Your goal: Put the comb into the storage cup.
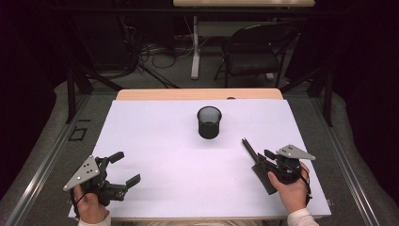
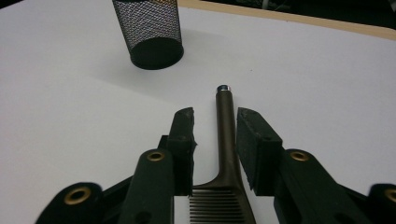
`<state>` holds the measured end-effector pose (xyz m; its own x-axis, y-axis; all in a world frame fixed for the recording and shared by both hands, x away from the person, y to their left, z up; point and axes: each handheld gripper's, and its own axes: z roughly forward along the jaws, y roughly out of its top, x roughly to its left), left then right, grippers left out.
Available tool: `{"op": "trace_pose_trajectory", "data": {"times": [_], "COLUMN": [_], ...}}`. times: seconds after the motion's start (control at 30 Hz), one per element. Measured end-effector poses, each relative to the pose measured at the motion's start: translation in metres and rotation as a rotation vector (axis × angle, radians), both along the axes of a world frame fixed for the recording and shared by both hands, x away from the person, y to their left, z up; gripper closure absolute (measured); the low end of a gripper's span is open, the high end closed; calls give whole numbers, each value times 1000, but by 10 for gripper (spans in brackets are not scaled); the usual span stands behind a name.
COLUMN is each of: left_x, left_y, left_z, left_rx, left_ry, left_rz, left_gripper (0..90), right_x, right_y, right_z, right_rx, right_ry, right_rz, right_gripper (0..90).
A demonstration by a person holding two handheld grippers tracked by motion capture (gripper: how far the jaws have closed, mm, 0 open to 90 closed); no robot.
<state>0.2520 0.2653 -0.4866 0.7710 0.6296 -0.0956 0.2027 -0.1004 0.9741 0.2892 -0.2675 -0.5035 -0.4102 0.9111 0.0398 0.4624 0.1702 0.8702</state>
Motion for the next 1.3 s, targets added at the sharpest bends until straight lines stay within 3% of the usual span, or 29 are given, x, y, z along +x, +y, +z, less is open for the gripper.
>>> {"op": "trace_pose_trajectory", "data": {"times": [0.23,0.4,0.97,1.3], "left_x": [0,1,3,4], "left_y": [0,-1,0,-1], "left_z": [0,-1,-3,-4], "left_rx": [6,5,13,10], "left_ry": [2,4,10,14], "left_rz": [3,3,5,-1], "left_gripper": [6,6,6,7], "right_x": [19,28,75,84], "right_y": [5,7,16,20], "right_z": [-3,-6,-26,-35], "right_rx": [-29,-33,-59,-56], "right_ry": [29,51,133,158], "right_rz": [6,16,-30,-16], "right_gripper": [836,900,900,900]}}
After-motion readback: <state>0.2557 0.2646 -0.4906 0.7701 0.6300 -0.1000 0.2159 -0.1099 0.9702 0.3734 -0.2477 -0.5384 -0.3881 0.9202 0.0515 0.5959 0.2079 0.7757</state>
